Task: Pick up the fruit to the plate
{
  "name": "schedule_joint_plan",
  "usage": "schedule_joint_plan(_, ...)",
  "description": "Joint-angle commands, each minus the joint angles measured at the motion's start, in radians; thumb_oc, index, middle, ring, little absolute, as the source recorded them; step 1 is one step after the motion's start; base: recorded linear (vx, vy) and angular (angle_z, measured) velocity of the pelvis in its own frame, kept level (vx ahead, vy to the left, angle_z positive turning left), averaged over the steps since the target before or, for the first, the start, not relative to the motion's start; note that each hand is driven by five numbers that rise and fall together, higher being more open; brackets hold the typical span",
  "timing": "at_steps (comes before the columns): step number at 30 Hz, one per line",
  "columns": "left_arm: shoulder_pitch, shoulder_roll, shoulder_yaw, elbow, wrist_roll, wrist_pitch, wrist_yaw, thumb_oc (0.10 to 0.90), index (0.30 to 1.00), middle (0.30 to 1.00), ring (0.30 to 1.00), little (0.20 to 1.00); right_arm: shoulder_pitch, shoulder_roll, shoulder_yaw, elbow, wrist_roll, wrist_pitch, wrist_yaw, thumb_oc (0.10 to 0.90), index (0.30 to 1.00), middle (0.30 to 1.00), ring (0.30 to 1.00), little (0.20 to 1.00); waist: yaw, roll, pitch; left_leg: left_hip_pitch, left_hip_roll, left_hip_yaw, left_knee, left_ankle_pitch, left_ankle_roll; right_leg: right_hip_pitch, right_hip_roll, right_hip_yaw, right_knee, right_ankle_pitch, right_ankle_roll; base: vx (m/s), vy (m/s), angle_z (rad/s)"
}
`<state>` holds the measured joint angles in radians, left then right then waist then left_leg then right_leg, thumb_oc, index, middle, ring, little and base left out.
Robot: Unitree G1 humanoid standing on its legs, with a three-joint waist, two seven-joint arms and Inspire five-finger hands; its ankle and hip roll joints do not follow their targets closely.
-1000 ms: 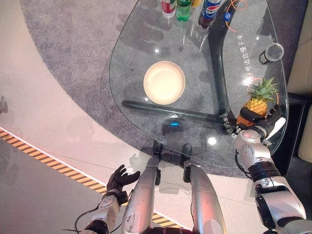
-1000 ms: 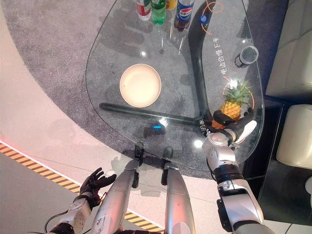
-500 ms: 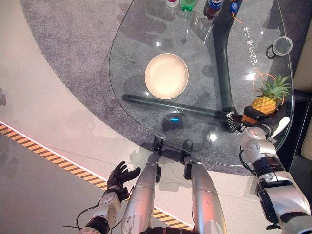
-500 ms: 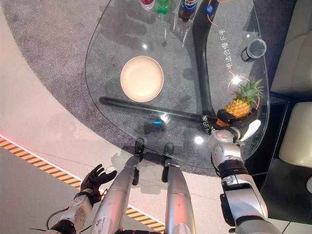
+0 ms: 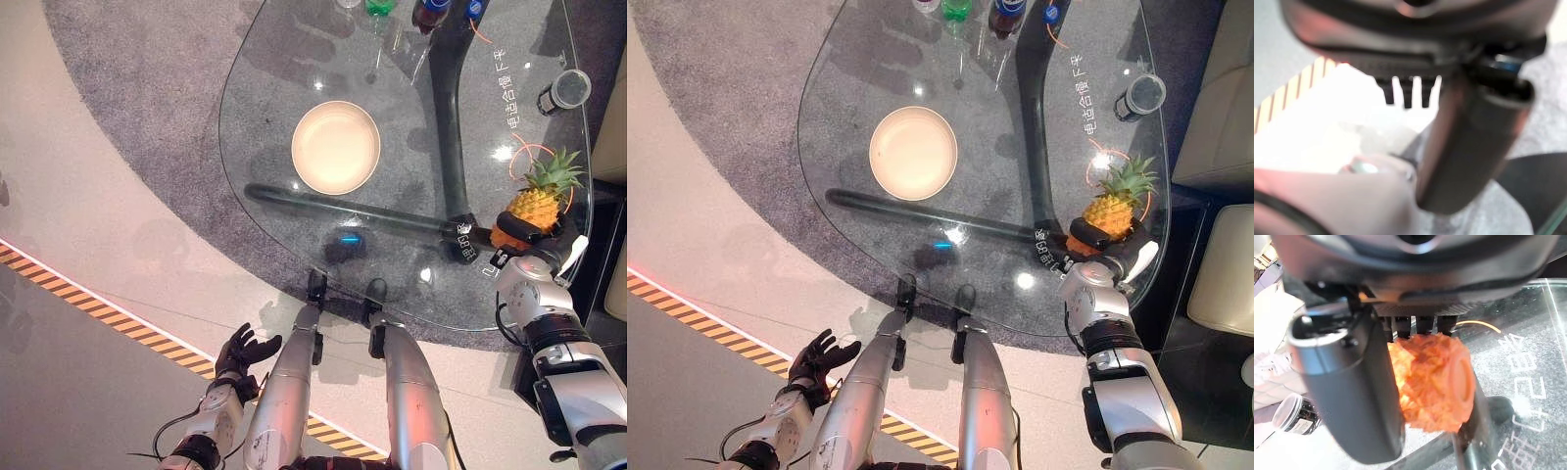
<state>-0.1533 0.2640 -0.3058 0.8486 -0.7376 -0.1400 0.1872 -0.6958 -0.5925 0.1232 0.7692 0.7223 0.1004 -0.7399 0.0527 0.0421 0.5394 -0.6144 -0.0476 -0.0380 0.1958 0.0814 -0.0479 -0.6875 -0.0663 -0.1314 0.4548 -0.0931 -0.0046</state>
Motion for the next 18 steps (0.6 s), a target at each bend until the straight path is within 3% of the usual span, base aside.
schedule_joint_plan(1,0.053,0.041,-0.028,-0.022,-0.036,-0.033,0.016,0.8,0.9,0.9,0.9,0.9,-0.039,-0.009,0.065,-0.024,-0.009,0.011,0.103,0.1,0.3,0.3,0.3,0.2,0.03,-0.001,-0.019,-0.034,-0.043,-0.005,0.154,-0.105,0.02,0.057,-0.001,0.008,-0.143,0.097,0.056,0.0,0.0,0.0)
schedule_joint_plan(18,0.053,0.039,-0.011,0.0,-0.037,-0.066,-0.009,0.8,0.9,0.9,0.9,0.9,-0.042,-0.022,0.062,0.005,0.015,0.036,0.171,0.1,0.3,0.3,0.3,0.2,0.037,-0.003,-0.019,0.009,-0.045,-0.014,0.144,-0.109,0.022,0.102,0.0,0.003,-0.154,0.091,0.053,0.0,0.0,0.0)
